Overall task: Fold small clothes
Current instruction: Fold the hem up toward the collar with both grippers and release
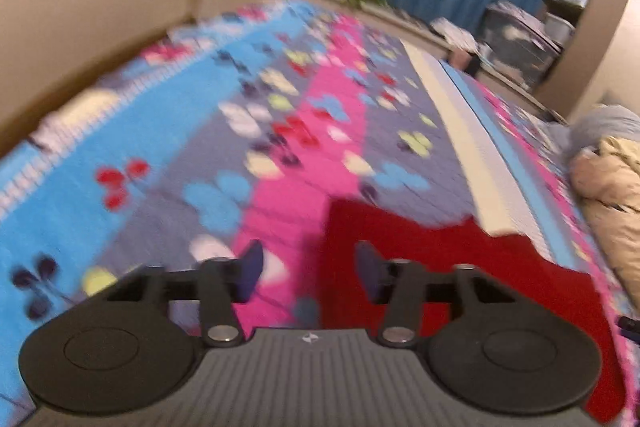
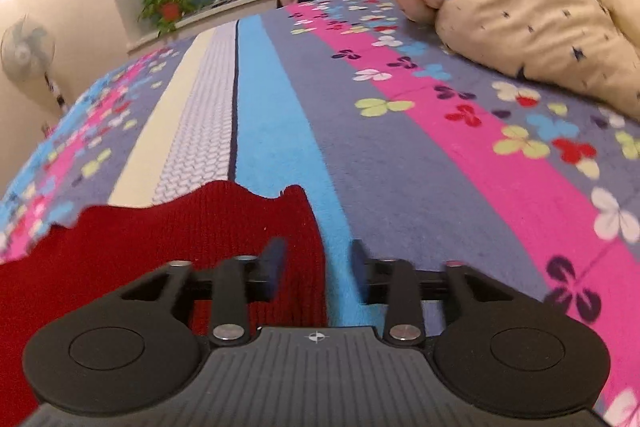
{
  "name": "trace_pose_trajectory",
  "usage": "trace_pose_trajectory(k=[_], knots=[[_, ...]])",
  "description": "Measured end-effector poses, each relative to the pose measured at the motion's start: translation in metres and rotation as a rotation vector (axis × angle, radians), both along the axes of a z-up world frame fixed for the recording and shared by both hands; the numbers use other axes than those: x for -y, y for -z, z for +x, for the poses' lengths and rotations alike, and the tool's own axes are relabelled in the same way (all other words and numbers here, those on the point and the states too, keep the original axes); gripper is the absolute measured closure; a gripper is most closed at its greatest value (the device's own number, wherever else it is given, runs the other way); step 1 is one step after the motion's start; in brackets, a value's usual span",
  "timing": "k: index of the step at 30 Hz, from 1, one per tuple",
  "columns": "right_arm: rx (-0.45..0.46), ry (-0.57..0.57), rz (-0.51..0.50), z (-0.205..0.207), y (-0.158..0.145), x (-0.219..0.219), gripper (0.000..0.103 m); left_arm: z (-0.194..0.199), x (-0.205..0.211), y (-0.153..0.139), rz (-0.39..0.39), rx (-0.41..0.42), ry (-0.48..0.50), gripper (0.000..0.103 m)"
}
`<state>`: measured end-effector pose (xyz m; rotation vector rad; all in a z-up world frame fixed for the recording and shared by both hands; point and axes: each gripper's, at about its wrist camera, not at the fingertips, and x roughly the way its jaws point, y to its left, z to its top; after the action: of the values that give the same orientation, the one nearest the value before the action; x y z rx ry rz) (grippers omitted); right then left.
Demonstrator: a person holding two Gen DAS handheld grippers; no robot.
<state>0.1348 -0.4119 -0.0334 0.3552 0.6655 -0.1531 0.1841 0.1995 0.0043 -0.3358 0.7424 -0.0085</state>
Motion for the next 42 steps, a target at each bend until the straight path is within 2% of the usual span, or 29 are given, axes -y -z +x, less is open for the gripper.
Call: trace_pose_trajectory(k=[3, 7, 8, 11, 14, 19, 21, 24, 25, 27, 30, 33, 35, 38, 40, 42], knots=[[-0.036, -0.035, 0.064, -0.017, 0.002, -0.002, 0.052, -0.003, 0.009, 0.007, 0.014, -0.059, 0.060, 0.045], [-0.107, -0.081, 0.071, -0.039, 0.002, -0.011, 0.041, -0.015, 0.015, 0.015, 0.031, -0.152, 0.100, 0.044], [-0.136, -0.103, 0.074, -0.043, 0.004, -0.014, 0.038, -0.021, 0.013, 0.018, 0.022, -0.176, 0.104, 0.044], [-0.247, -0.147, 0.096, -0.054, 0.018, -0.020, 0.037, -0.035, 0.008, 0.026, -0.031, -0.267, 0.113, 0.043], [-0.279, -0.143, 0.121, -0.066, 0.025, -0.024, 0.036, -0.054, 0.001, 0.036, -0.104, -0.342, 0.099, 0.043], [-0.268, -0.118, 0.162, -0.083, 0.024, -0.025, 0.041, -0.081, -0.003, 0.031, -0.148, -0.327, 0.077, 0.043], [-0.252, -0.125, 0.168, -0.087, 0.021, -0.025, 0.050, -0.090, -0.001, 0.030, -0.160, -0.321, 0.088, 0.043], [-0.227, -0.147, 0.103, -0.092, 0.014, -0.032, 0.067, -0.096, 0.006, 0.028, -0.148, -0.311, 0.119, 0.044], [-0.215, -0.153, 0.085, -0.093, 0.013, -0.033, 0.076, -0.096, 0.008, 0.028, -0.127, -0.306, 0.125, 0.059], [-0.178, -0.150, 0.087, -0.097, 0.007, -0.033, 0.084, -0.097, 0.011, 0.027, -0.076, -0.290, 0.126, 0.077], [-0.068, -0.124, 0.126, -0.113, -0.013, -0.024, 0.088, -0.110, 0.009, 0.009, -0.077, -0.211, 0.135, 0.083], [0.027, -0.121, 0.155, -0.136, -0.034, -0.019, 0.088, -0.133, -0.002, -0.014, -0.136, -0.119, 0.123, 0.083], [0.008, -0.109, 0.140, -0.143, -0.034, -0.019, 0.088, -0.145, -0.005, -0.015, -0.133, -0.119, 0.109, 0.083], [-0.157, -0.100, 0.144, -0.134, -0.007, -0.019, 0.088, -0.139, -0.003, 0.003, -0.097, -0.234, 0.096, 0.082], [-0.244, -0.101, 0.124, -0.124, 0.011, -0.021, 0.086, -0.132, 0.007, 0.015, -0.019, -0.299, 0.106, 0.077], [-0.250, -0.094, 0.057, -0.121, 0.009, -0.027, 0.081, -0.132, 0.016, 0.011, 0.078, -0.270, 0.100, 0.070]])
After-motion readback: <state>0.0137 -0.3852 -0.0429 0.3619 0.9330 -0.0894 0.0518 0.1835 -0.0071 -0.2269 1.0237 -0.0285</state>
